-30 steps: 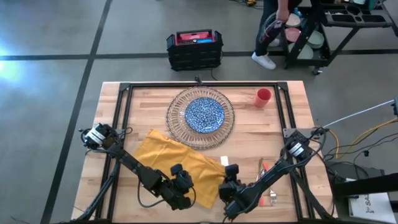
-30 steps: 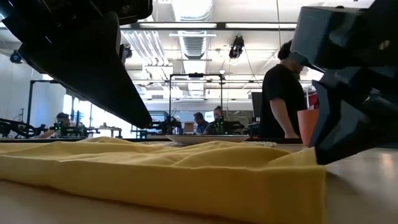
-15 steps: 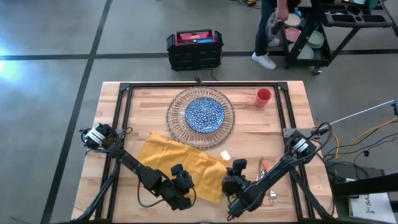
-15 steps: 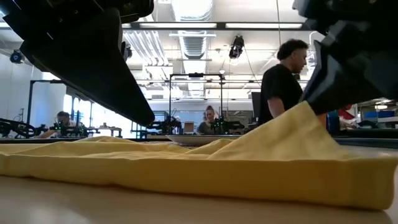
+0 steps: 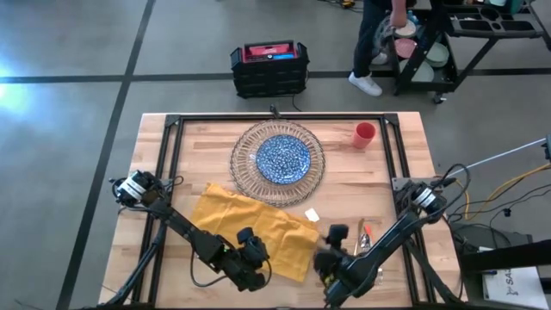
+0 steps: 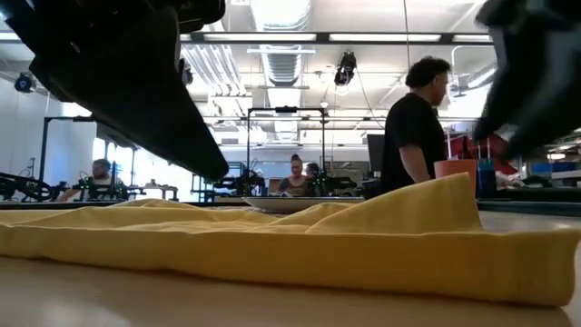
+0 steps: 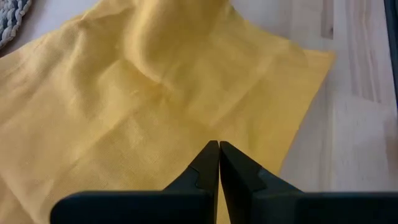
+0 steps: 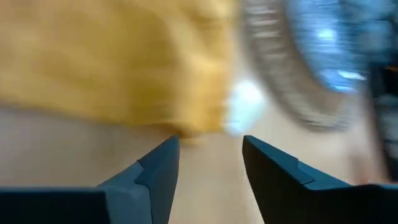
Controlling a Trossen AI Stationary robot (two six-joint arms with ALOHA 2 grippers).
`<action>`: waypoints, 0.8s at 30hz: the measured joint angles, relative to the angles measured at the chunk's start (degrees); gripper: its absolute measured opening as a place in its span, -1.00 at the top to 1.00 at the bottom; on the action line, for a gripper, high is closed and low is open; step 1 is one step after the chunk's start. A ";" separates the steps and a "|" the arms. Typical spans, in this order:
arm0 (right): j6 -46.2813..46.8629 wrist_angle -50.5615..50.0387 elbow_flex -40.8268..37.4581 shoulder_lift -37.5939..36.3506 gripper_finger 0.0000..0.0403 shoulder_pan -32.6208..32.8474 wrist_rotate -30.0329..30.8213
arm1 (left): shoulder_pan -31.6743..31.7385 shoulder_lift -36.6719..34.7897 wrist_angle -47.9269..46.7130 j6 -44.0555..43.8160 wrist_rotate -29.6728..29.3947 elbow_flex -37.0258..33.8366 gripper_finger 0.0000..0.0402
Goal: Set table place
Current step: Fold the yellow napkin
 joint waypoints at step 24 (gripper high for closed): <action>-12.02 20.08 -4.46 -9.06 0.54 -1.90 1.18 | -7.01 1.76 -15.14 -23.13 23.57 -0.09 1.00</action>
